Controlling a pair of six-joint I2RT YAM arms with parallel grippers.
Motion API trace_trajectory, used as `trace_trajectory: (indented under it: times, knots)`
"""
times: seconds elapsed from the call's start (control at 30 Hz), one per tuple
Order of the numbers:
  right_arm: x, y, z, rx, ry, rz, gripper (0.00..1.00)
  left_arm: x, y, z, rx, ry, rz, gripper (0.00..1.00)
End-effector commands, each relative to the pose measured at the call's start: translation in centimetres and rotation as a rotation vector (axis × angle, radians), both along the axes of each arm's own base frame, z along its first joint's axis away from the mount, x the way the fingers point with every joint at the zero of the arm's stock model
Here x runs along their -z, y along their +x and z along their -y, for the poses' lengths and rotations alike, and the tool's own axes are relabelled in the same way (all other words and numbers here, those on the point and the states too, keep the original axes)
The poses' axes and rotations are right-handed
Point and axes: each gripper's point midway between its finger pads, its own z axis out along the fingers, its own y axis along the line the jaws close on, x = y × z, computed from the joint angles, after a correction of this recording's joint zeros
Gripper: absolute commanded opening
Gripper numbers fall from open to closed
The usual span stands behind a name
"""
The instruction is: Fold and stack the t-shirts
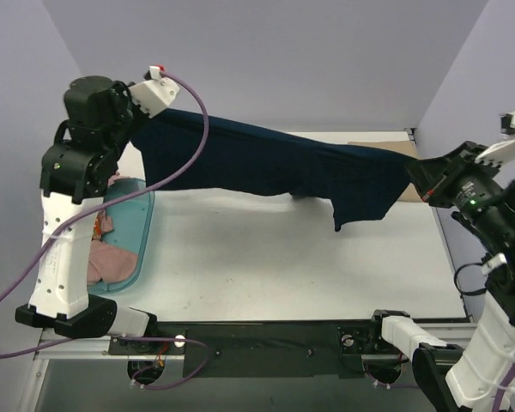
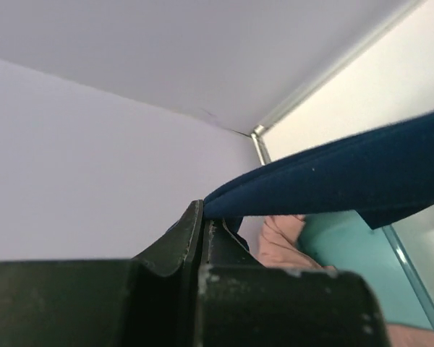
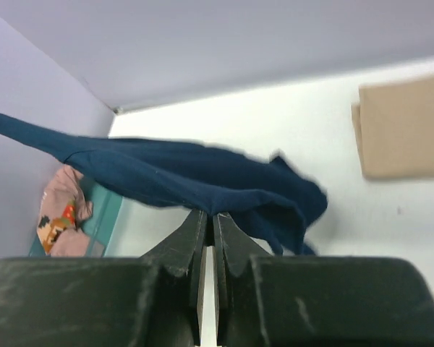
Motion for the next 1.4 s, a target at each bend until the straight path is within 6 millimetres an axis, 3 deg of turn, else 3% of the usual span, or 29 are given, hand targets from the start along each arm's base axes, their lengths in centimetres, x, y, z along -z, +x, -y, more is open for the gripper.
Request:
trace_trajectory:
  times: [0.0, 0.13, 0.27, 0.3, 0.33, 0.37, 0.4, 0.43, 0.47, 0.5, 0.6, 0.63, 0.73, 0.9, 0.93, 1.03, 1.1, 1.13, 1.17, 1.2, 1.23, 1.27, 1.3, 1.33, 1.37]
  knots:
    - [-4.9, -1.0, 1.1, 0.056, -0.047, 0.148, 0.00, -5.8, -2.7, -3.7, -0.175, -0.010, 0.143, 0.00]
    - [-7.6, 1.4, 1.2, 0.045, -0.061, 0.248, 0.00, -7.2, -1.4, -4.1, -0.194, 0.009, 0.194, 0.00]
    - [-8.1, 7.3, 1.2, 0.025, -0.046, 0.259, 0.00, -5.7, 2.3, -3.3, -0.174, 0.021, 0.178, 0.00]
    - [-8.0, 9.9, 1.5, 0.025, -0.032, 0.253, 0.00, -5.9, 3.1, -3.5, -0.176, 0.012, 0.191, 0.00]
    - [-8.3, 10.8, 1.1, 0.000, 0.001, 0.253, 0.00, -5.2, 4.7, -3.4, -0.179, 0.012, 0.181, 0.00]
    - [-8.5, 13.3, 1.5, 0.004, 0.019, 0.254, 0.00, -5.7, 5.4, -3.8, -0.189, 0.000, 0.203, 0.00]
    - [-8.9, 14.1, 1.3, -0.010, 0.056, 0.257, 0.00, -5.6, 6.8, -3.8, -0.193, -0.006, 0.207, 0.00]
    - [-9.5, 16.2, 1.6, -0.011, 0.067, 0.280, 0.00, -6.6, 7.2, -4.3, -0.199, -0.015, 0.241, 0.00]
    - [-9.5, 17.3, 1.6, -0.018, 0.103, 0.275, 0.00, -5.8, 8.6, -4.1, -0.198, -0.012, 0.229, 0.00]
    - [-10.2, 18.8, 1.7, -0.020, 0.136, 0.301, 0.00, -6.4, 9.1, -4.1, -0.192, -0.018, 0.253, 0.00]
    - [-11.6, 21.8, 1.4, -0.066, 0.194, 0.379, 0.00, -5.6, 11.3, -3.3, -0.169, -0.025, 0.258, 0.00]
    - [-11.3, 23.0, 1.4, -0.066, 0.228, 0.372, 0.00, -5.7, 11.8, -3.0, -0.163, -0.033, 0.268, 0.00]
    - [-11.9, 24.1, 1.5, -0.070, 0.250, 0.396, 0.00, -6.8, 12.1, -3.1, -0.173, -0.041, 0.319, 0.00]
    - [-14.3, 21.9, 2.5, -0.045, 0.231, 0.464, 0.00, -10.2, 11.1, -3.4, -0.171, -0.006, 0.410, 0.00]
    - [-15.1, 20.7, 2.6, -0.044, 0.224, 0.484, 0.00, -10.6, 10.8, -3.3, -0.168, -0.001, 0.421, 0.00]
    - [-14.1, 19.5, 3.4, -0.033, 0.212, 0.455, 0.00, -10.6, 10.3, -3.2, -0.151, 0.013, 0.412, 0.00]
    - [-12.1, 18.8, 3.5, -0.029, 0.197, 0.398, 0.00, -8.7, 10.3, -2.5, -0.116, 0.011, 0.346, 0.00]
    - [-10.5, 18.1, 3.4, -0.026, 0.188, 0.351, 0.00, -6.1, 10.8, -1.6, -0.068, 0.015, 0.267, 0.00]
    - [-9.0, 18.1, 3.2, -0.033, 0.188, 0.311, 0.00, -5.2, 10.2, -1.2, -0.051, 0.011, 0.236, 0.00]
    - [-6.4, 17.5, 2.9, -0.041, 0.189, 0.238, 0.00, -2.1, 10.4, -0.3, -0.015, 0.024, 0.148, 0.00]
    - [-5.1, 17.0, 2.4, -0.067, 0.190, 0.202, 0.00, -1.0, 9.7, 0.0, 0.001, 0.028, 0.110, 0.00]
    - [-1.4, 16.5, 2.2, -0.072, 0.189, 0.107, 0.00, 2.4, 9.5, 0.9, 0.036, 0.037, 0.011, 0.00]
    - [0.6, 15.5, 1.7, -0.085, 0.196, 0.039, 0.00, 3.2, 8.6, 1.1, 0.051, 0.028, -0.019, 0.00]
    - [3.9, 14.5, 1.5, -0.092, 0.179, -0.034, 0.00, 6.4, 7.9, 1.7, 0.077, 0.031, -0.111, 0.00]
    - [6.2, 13.5, 1.2, -0.092, 0.181, -0.109, 0.00, 7.1, 7.0, 1.8, 0.085, 0.018, -0.133, 0.00]
